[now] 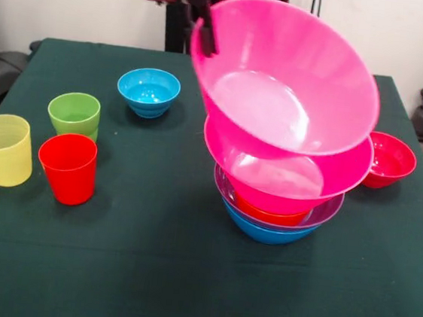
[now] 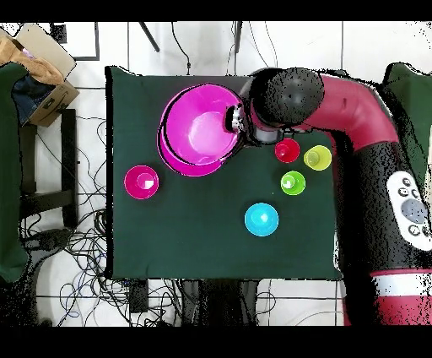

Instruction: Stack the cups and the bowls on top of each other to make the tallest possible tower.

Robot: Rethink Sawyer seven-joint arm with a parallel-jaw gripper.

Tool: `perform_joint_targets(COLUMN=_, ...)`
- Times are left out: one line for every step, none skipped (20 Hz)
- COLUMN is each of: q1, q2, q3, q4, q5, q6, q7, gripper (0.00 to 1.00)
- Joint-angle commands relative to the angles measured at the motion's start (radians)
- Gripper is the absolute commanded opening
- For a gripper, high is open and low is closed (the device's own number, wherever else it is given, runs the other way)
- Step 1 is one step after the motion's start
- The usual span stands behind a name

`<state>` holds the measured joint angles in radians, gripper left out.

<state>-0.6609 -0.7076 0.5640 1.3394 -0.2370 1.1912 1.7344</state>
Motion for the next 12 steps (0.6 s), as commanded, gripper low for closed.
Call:
perform_joint_targets(q1=-0.023, q2=-0.036, q3=0.084, q4=0.105, q5=-0.067, q6=-0.007, q7=-0.327, gripper=0.00)
perform_joint_targets(q1=-0.030, q2=-0.038, q3=0.091, q4=0.114, q5=-0.073, q6=-0.017, q7=-0.331, gripper=0.00)
perform_joint_targets(q1=-0.035, q2=-0.037, q3=0.096, q4=0.118, q5=-0.078, q6=-0.021, q7=-0.332, gripper=0.00)
perform_joint_targets(q1=-0.037, q2=-0.039, q3=0.100, q4=0.119, q5=-0.080, q6=-0.019, q7=-0.329, gripper=0.00)
perform_joint_targets(q1=-0.039, q2=-0.041, q3=0.104, q4=0.120, q5=-0.082, q6=-0.017, q7=-0.327, gripper=0.00)
perform_joint_targets(q1=-0.038, q2=-0.043, q3=0.108, q4=0.119, q5=-0.085, q6=-0.013, q7=-0.324, gripper=0.00)
perform_joint_targets(q1=-0.038, q2=-0.042, q3=0.109, q4=0.115, q5=-0.090, q6=-0.007, q7=-0.322, gripper=0.00)
perform_joint_targets(q1=-0.038, q2=-0.039, q3=0.112, q4=0.113, q5=-0.093, q6=-0.003, q7=-0.319, gripper=0.00)
perform_joint_targets(q1=-0.040, q2=-0.039, q3=0.116, q4=0.113, q5=-0.095, q6=-0.002, q7=-0.320, gripper=0.00)
perform_joint_targets(q1=-0.041, q2=-0.041, q3=0.118, q4=0.116, q5=-0.096, q6=-0.004, q7=-0.317, gripper=0.00)
perform_joint_targets(q1=-0.040, q2=-0.040, q3=0.118, q4=0.113, q5=-0.098, q6=0.000, q7=-0.315, gripper=0.00)
perform_joint_targets(q1=-0.037, q2=-0.042, q3=0.119, q4=0.110, q5=-0.099, q6=0.006, q7=-0.312, gripper=0.00)
